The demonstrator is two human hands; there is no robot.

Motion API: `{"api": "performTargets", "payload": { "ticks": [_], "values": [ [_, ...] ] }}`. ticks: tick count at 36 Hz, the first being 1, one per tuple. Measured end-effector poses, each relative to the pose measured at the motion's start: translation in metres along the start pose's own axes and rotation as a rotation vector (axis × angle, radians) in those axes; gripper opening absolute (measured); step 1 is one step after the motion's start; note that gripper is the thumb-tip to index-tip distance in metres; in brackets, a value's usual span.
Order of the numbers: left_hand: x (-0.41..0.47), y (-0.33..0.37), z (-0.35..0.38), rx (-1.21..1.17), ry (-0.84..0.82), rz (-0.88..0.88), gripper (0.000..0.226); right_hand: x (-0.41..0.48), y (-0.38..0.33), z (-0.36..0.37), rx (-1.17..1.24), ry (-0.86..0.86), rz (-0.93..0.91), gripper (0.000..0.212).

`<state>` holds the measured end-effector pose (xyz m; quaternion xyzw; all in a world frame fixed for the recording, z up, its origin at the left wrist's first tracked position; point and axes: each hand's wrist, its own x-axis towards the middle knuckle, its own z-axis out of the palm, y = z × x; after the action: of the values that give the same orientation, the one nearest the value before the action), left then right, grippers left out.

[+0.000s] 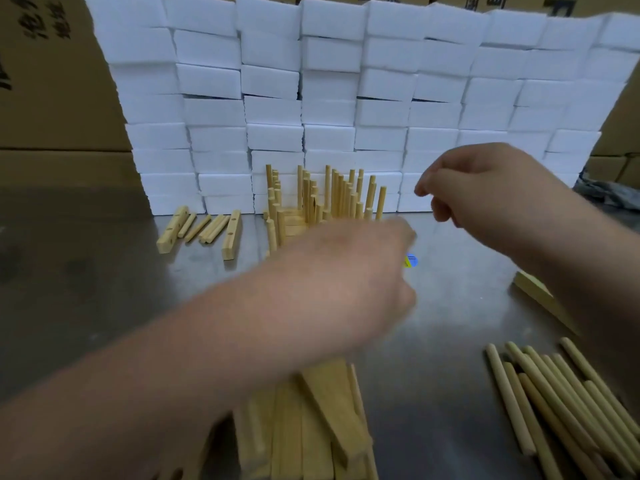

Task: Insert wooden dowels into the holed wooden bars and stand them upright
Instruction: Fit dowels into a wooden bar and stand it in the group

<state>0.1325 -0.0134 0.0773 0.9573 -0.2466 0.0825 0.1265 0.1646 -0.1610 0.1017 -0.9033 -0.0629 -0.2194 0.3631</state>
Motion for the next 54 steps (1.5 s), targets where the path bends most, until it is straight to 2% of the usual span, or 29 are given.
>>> {"api": "performTargets", "payload": {
  "ticks": [2, 5, 8, 12, 16, 19, 23, 26, 32, 36, 41, 43, 50, 54],
  "values": [
    [-0.002, -0.013, -0.025, -0.115, 0.132, -0.045, 0.006, -0.003, -0.002, 0.002, 0.042, -0.017, 0.001, 0.019],
    [-0.004, -0.026, -0.037, -0.246, 0.252, -0.015, 0.012, -0.011, -0.008, 0.013, 0.215, -0.165, 0.054, 0.018],
    [-0.004, -0.027, -0.038, -0.284, 0.188, 0.044, 0.007, -0.018, -0.017, 0.023, 0.432, -0.301, 0.080, 0.020],
    [0.000, -0.027, -0.027, -0.161, 0.136, 0.079, 0.010, -0.024, -0.018, 0.033, 0.540, -0.256, 0.044, 0.027],
    [0.002, -0.029, -0.025, -0.136, 0.144, 0.058, 0.008, -0.023, -0.016, 0.037, 0.601, -0.279, 0.119, 0.025],
    [0.002, -0.033, -0.028, -0.107, 0.044, 0.105, 0.008, -0.022, -0.015, 0.039, 0.568, -0.244, 0.135, 0.026],
    [-0.001, -0.042, -0.037, 0.076, -0.352, 0.198, 0.038, -0.015, -0.013, 0.034, 0.504, -0.077, 0.154, 0.028],
    [-0.001, -0.043, -0.027, 0.228, -0.499, 0.179, 0.045, -0.011, -0.011, 0.024, 0.466, 0.013, 0.142, 0.025],
    [0.005, -0.041, -0.001, 0.373, -0.607, 0.144, 0.046, -0.009, -0.011, 0.019, 0.432, -0.002, 0.136, 0.021],
    [0.007, -0.042, 0.004, 0.406, -0.608, 0.150, 0.047, -0.008, -0.011, 0.018, 0.455, -0.005, 0.147, 0.021],
    [0.009, -0.046, 0.012, 0.380, -0.478, 0.101, 0.052, -0.009, -0.012, 0.017, 0.461, -0.010, 0.131, 0.021],
    [0.010, -0.048, 0.011, 0.382, -0.474, 0.095, 0.051, -0.009, -0.012, 0.017, 0.460, -0.013, 0.117, 0.022],
    [0.008, -0.050, 0.006, 0.332, -0.658, 0.133, 0.062, -0.008, -0.011, 0.017, 0.464, -0.004, 0.128, 0.023],
    [0.009, -0.045, 0.015, 0.344, -0.666, 0.160, 0.062, -0.009, -0.012, 0.016, 0.472, -0.015, 0.121, 0.022]
  ]
}}
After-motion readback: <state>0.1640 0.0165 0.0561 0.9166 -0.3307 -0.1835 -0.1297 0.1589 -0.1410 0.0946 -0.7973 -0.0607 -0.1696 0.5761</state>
